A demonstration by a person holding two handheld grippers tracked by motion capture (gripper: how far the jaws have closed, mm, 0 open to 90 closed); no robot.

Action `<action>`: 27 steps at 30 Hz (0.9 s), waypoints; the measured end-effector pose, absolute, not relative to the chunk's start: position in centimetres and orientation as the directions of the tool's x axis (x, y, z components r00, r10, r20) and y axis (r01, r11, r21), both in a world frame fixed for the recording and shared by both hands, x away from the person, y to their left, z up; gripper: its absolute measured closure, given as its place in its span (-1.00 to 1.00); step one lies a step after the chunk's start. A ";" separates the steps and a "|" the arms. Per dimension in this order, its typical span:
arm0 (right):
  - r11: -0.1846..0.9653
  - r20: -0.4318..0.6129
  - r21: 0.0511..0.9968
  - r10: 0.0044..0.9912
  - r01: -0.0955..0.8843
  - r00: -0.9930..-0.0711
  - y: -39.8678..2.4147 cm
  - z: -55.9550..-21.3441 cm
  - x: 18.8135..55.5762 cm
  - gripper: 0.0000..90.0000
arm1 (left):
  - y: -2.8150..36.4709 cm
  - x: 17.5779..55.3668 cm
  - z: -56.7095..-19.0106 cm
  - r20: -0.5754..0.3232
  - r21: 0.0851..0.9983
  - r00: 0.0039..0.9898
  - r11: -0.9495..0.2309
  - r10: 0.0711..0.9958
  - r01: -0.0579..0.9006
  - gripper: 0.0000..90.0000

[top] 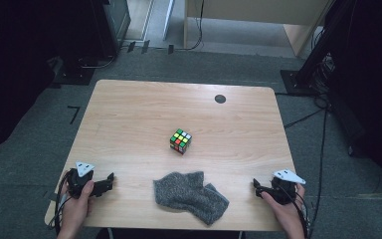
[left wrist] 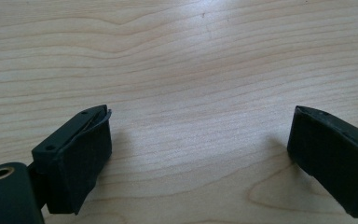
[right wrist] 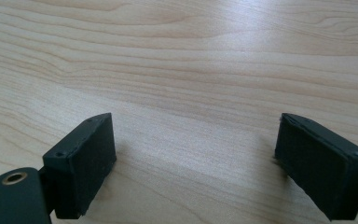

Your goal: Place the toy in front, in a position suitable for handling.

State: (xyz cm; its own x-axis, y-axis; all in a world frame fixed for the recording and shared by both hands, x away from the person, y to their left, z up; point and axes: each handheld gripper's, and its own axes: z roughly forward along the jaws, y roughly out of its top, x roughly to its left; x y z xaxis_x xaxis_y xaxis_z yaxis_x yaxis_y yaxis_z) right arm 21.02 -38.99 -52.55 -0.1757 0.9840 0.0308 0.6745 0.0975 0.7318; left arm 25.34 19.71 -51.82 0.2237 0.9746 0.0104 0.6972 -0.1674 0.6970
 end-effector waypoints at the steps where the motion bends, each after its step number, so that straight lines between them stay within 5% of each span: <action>1: 0.097 0.031 0.732 0.984 0.674 -0.175 -39.0 -52.5 21.0 -0.71 | 19.7 25.3 -51.8 0.010 0.697 0.224 -0.168 0.974 0.697 -0.86; 10: 0.099 0.078 0.734 0.971 0.672 -0.228 -37.3 -51.2 20.6 -0.64 | 19.7 25.3 -51.8 0.010 0.697 0.225 -0.168 0.974 0.697 -0.86; 27: 0.222 0.076 0.816 0.874 0.534 -0.479 -26.5 -46.9 20.0 -0.64 | 19.7 25.4 -51.8 0.010 0.697 0.235 -0.175 0.972 0.695 -0.86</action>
